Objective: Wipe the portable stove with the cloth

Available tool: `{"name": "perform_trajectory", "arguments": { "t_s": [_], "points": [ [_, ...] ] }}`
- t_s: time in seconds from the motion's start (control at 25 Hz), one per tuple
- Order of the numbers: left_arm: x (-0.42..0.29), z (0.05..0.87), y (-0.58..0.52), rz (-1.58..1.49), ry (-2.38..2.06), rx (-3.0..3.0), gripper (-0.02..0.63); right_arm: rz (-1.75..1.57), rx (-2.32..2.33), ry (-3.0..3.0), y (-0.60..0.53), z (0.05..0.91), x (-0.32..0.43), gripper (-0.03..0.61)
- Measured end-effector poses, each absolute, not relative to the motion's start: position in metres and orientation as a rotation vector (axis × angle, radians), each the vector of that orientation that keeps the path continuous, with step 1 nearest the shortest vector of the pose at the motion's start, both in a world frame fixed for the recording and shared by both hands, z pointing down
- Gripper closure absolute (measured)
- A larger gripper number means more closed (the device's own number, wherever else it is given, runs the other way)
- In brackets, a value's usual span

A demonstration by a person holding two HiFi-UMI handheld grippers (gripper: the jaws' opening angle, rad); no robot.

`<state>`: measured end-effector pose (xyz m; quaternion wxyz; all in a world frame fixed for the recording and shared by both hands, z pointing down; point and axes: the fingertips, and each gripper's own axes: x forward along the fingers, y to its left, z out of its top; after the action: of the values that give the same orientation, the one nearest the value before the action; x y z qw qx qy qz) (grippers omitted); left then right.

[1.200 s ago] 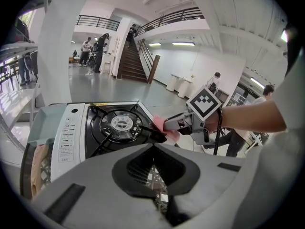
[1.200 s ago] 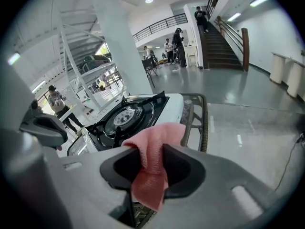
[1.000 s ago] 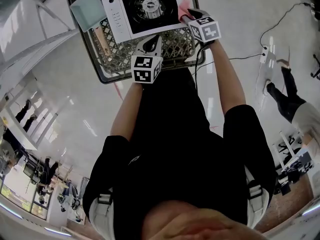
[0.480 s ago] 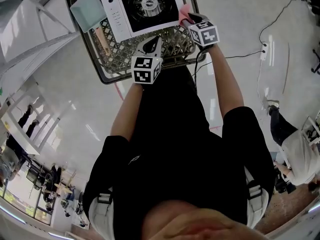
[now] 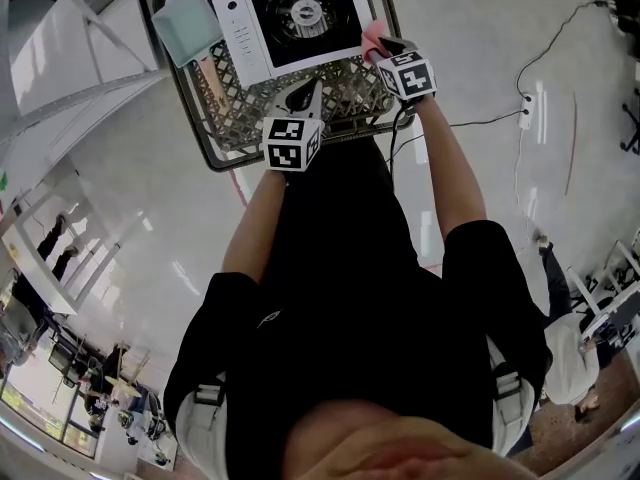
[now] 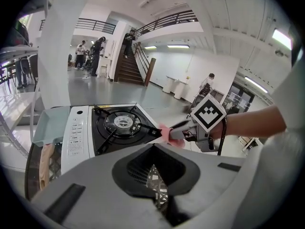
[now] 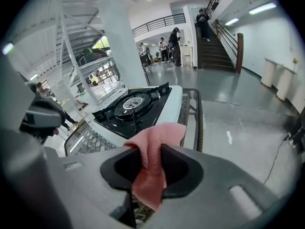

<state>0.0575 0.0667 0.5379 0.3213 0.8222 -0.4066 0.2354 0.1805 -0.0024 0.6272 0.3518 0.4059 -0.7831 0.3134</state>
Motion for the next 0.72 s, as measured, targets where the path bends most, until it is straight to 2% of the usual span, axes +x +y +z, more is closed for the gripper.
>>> {"name": "perform_trajectory", "arguments": {
  "t_s": [0.52, 0.72],
  "points": [
    [0.013, 0.497, 0.059, 0.531, -1.202, 2.171, 0.614, 0.742, 1.045, -1.957, 0.000, 0.619, 0.178, 0.529],
    [-0.015, 0.476, 0.051, 0.475, -1.279, 2.167, 0.614, 0.700, 1.133, -2.030, 0.005, 0.580, 0.171, 0.536]
  ]
}}
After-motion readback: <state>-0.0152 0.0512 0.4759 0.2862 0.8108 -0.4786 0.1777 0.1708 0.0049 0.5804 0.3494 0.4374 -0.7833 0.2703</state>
